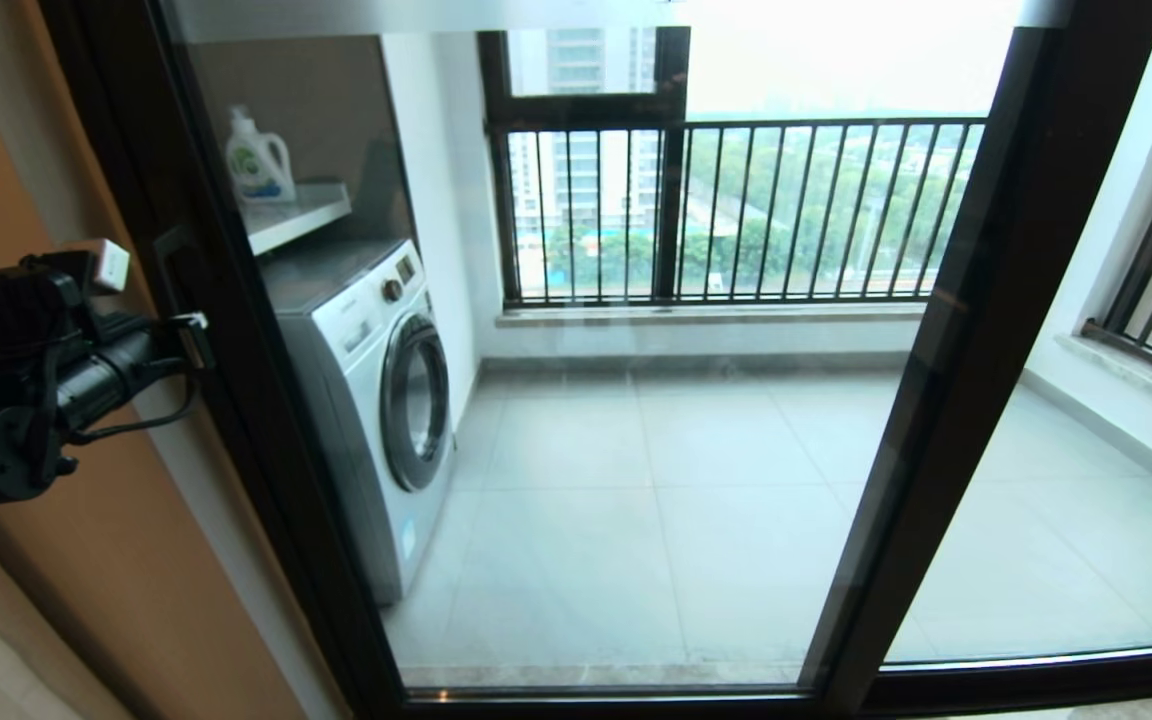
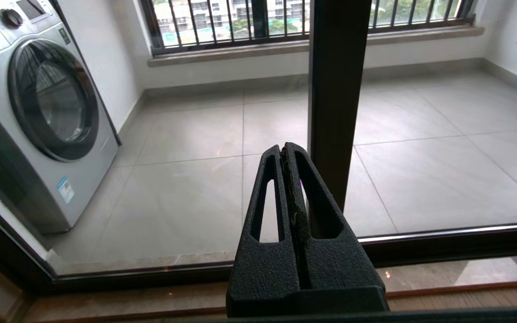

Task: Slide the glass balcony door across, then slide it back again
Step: Open the slid door

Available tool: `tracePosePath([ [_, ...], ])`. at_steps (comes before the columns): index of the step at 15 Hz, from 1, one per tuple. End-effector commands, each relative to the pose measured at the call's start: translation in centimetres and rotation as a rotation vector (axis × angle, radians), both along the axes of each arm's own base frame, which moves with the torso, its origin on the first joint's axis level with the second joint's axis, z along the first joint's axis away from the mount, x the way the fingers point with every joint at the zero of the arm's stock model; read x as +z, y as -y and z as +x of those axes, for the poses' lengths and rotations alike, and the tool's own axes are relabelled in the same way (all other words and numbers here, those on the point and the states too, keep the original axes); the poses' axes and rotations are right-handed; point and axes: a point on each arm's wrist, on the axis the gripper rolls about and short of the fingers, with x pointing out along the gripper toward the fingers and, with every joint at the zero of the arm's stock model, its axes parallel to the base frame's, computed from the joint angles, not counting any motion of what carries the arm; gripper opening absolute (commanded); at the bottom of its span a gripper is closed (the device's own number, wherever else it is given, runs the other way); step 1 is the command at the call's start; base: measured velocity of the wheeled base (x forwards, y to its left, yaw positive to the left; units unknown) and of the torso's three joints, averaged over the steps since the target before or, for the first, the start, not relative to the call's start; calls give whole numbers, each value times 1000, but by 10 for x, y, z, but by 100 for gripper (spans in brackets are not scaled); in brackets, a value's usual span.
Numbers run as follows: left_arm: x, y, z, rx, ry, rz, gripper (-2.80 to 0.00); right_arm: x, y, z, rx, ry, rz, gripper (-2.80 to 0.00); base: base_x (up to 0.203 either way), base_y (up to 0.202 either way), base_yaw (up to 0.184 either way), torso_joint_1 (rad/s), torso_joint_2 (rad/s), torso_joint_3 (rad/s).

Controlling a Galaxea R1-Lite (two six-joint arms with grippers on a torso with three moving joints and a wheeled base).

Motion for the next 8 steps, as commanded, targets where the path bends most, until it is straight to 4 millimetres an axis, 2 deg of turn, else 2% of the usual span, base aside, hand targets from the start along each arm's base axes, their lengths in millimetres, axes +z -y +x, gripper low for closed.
tracePosePath([
  [1, -1, -3, -1, 12, -3, -2, -280, -3, 0, 1, 2, -10, 0, -280, 0, 0, 0, 0, 0, 0],
  [5, 20, 12, -7, -20, 48, 11, -280, -3, 0, 1, 1, -10, 0, -280, 0, 0, 0, 0, 0, 0],
  [8, 42, 37, -19, -75, 99, 21, -280, -3, 0, 1, 0, -9, 0, -280, 0, 0, 0, 0, 0, 0],
])
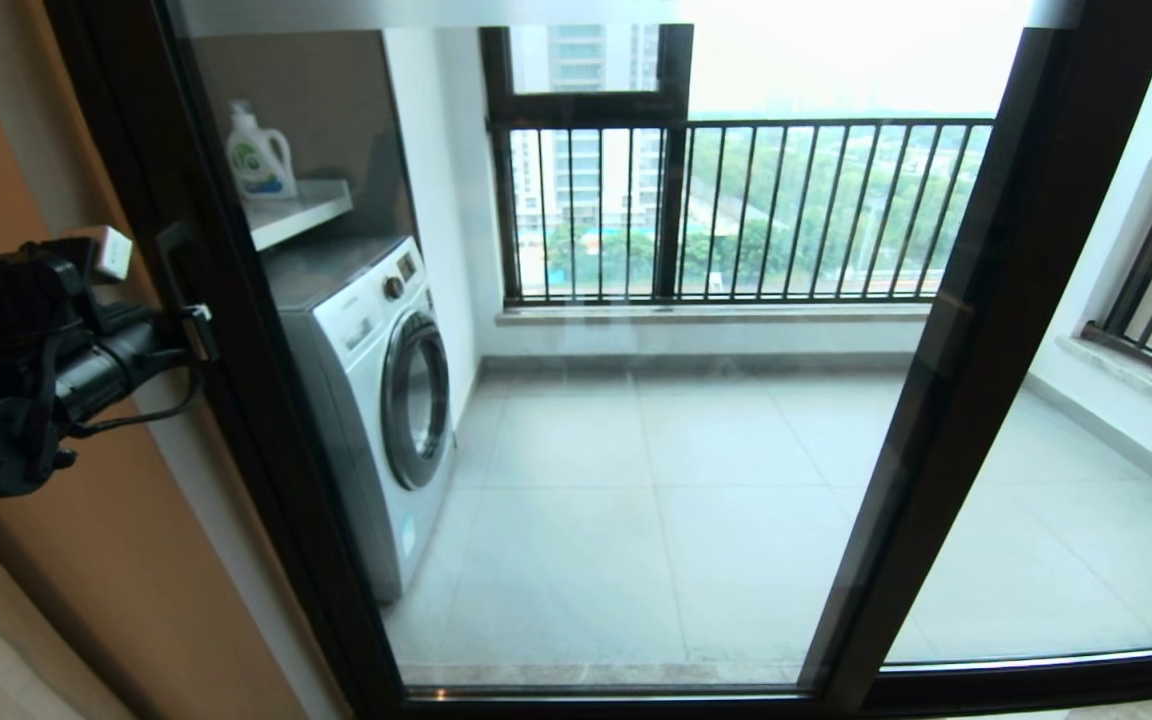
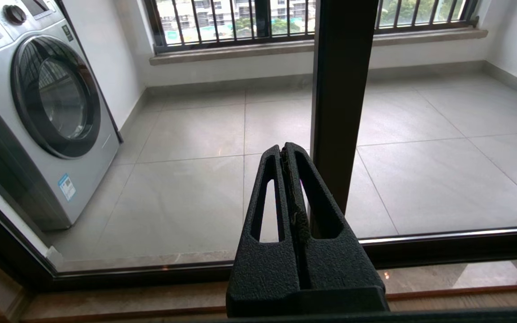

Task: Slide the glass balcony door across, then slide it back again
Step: Open the slid door

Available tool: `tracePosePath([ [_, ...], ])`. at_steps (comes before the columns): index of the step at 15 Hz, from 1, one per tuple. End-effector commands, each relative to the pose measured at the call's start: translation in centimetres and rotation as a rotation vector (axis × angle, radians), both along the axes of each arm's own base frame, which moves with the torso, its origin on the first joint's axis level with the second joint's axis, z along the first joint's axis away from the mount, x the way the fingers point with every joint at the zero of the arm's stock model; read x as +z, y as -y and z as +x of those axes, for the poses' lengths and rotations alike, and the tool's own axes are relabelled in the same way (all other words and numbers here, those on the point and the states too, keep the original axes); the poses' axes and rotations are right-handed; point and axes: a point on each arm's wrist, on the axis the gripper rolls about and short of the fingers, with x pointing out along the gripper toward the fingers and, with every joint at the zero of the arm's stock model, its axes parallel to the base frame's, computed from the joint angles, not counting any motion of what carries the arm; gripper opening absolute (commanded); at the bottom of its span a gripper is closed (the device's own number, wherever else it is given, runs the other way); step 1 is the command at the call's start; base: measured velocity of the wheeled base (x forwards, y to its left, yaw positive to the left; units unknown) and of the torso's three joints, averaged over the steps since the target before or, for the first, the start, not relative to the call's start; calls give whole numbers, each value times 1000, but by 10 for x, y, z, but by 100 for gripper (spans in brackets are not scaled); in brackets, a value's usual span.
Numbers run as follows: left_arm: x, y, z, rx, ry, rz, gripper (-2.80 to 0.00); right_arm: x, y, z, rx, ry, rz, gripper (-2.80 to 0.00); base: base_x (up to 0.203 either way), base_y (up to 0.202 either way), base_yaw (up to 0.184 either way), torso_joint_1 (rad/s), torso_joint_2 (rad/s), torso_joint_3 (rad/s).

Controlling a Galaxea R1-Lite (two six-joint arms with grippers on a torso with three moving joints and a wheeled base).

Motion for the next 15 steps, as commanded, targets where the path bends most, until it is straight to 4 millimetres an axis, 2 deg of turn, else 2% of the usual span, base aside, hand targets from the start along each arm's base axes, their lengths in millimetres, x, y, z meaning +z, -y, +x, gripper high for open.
tracePosePath([
  [1, 29, 23, -15, -58, 76, 14, -280, -3, 0, 1, 0, -10, 0, -280, 0, 0, 0, 0, 0, 0],
  [3, 43, 36, -22, -58, 101, 16, -280, -3, 0, 1, 0, -10, 0, -280, 0, 0, 0, 0, 0, 0],
  [6, 58, 37, -31, -53, 147, 22, -280, -3, 0, 1, 0, -10, 0, -280, 0, 0, 0, 0, 0, 0],
  [9, 77, 27, -35, -21, 186, 33, -280, -3, 0, 1, 0, -10, 0, -280, 0, 0, 0, 0, 0, 0],
  [15, 97, -19, -38, 46, 171, 47, -280, -3, 0, 1, 0, -10, 0, -280, 0, 0, 0, 0, 0, 0],
])
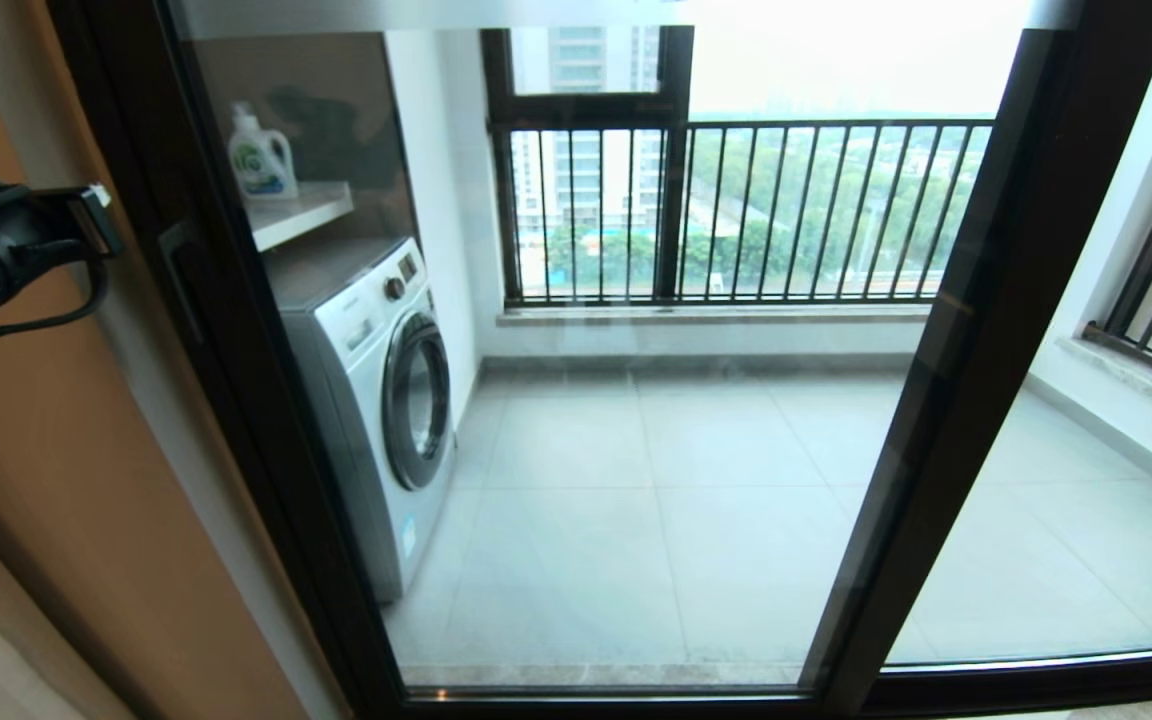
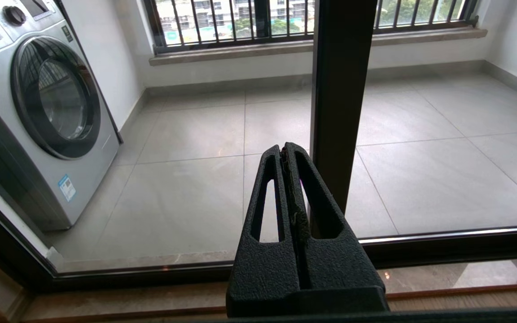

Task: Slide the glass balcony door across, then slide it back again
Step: Open the slid door

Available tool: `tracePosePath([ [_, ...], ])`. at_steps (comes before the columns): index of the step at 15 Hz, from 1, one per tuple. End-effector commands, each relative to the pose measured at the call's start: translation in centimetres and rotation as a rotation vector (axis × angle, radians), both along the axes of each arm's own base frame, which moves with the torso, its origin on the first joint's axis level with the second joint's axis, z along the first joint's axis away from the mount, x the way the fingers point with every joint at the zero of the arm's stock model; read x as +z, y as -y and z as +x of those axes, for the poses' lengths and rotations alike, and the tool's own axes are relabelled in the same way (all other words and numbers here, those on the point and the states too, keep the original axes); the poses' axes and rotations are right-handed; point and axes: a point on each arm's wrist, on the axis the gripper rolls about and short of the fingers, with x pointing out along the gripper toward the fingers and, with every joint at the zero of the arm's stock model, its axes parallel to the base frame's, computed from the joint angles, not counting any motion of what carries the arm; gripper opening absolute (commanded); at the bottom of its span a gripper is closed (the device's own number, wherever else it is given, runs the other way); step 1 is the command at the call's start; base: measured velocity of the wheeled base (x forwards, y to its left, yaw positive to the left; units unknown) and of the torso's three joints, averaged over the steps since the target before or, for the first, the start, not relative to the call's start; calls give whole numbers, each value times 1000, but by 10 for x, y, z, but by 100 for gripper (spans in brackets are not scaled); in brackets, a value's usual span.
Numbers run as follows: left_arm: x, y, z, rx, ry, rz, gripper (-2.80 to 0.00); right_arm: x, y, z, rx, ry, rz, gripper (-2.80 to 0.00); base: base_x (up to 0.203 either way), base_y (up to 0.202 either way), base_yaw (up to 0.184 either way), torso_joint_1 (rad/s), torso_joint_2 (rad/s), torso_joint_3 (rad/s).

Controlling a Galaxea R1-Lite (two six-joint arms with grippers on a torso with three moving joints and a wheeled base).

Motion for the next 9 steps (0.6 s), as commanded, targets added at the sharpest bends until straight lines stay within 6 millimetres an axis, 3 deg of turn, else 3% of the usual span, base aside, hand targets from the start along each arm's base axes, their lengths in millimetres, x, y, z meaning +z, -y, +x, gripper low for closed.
tracePosePath([
  [1, 0, -16, 2, 18, -23, -4, -280, -3, 0, 1, 0, -9, 0, -280, 0, 0, 0, 0, 0, 0],
  [9, -29, -35, 36, 34, -85, -22, -280, -3, 0, 1, 0, -9, 0, -280, 0, 0, 0, 0, 0, 0],
])
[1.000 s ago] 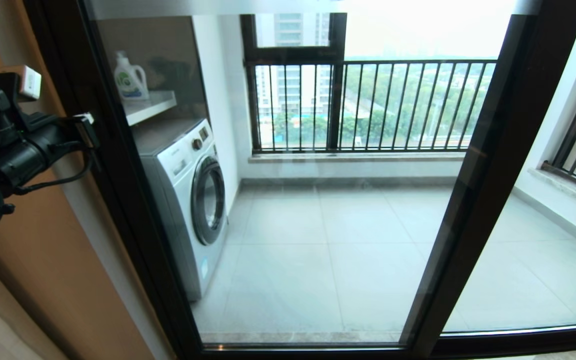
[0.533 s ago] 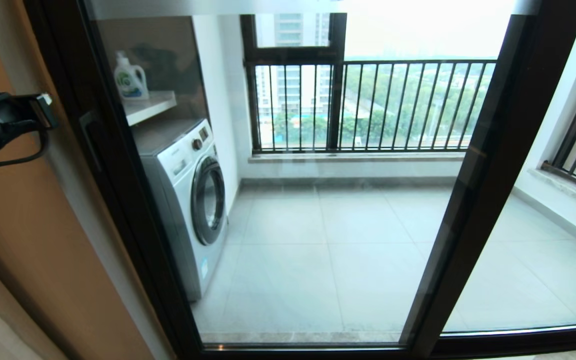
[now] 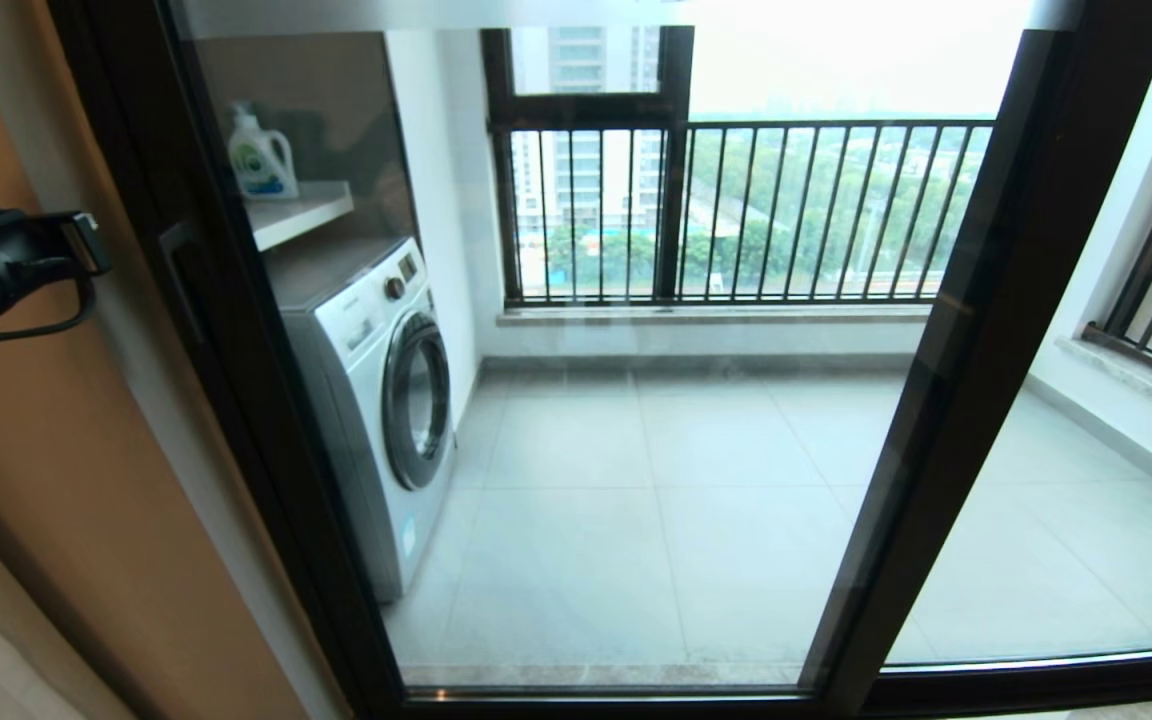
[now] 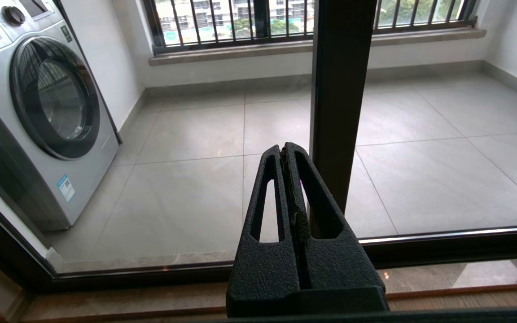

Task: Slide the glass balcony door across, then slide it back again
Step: Open the slid door

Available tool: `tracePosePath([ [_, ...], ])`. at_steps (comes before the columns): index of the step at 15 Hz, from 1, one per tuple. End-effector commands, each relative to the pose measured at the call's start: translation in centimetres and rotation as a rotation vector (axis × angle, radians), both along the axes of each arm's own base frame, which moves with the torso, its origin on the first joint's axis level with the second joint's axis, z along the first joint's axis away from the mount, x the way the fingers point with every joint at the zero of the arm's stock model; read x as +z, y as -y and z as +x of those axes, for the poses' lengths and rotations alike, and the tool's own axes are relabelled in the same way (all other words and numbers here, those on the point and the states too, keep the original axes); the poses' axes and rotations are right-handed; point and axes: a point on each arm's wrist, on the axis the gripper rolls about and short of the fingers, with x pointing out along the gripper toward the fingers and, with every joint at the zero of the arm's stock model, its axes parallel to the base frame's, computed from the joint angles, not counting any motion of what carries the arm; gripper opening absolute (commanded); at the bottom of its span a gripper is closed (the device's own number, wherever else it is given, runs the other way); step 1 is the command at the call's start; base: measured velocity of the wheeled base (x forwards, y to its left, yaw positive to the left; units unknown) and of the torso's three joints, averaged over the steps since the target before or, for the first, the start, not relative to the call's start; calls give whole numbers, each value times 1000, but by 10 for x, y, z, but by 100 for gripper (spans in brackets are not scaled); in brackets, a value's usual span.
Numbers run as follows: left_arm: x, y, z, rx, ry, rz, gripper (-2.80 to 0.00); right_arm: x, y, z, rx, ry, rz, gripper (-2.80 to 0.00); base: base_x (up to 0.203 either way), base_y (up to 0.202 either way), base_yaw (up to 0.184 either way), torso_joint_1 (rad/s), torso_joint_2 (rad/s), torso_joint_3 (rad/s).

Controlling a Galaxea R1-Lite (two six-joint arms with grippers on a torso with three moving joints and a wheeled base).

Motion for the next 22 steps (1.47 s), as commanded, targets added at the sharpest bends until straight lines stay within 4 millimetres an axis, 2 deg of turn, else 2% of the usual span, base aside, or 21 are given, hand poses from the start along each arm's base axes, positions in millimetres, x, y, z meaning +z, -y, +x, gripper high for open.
tracePosePath([
  [1, -14, -5, 12, 0, -29, -10, -280, -3, 0, 1, 0, -10, 0, -280, 0, 0, 0, 0, 0, 0],
  [11, -37, -2, 29, -20, -82, -6, -280, -3, 0, 1, 0, -8, 0, -280, 0, 0, 0, 0, 0, 0],
  [19, -37, 34, 39, -103, -83, -4, -280, -3, 0, 1, 0, -10, 0, -280, 0, 0, 0, 0, 0, 0],
  [22, -32, 44, 42, -122, -64, 3, -280, -3, 0, 1, 2, -10, 0, -280, 0, 0, 0, 0, 0, 0],
])
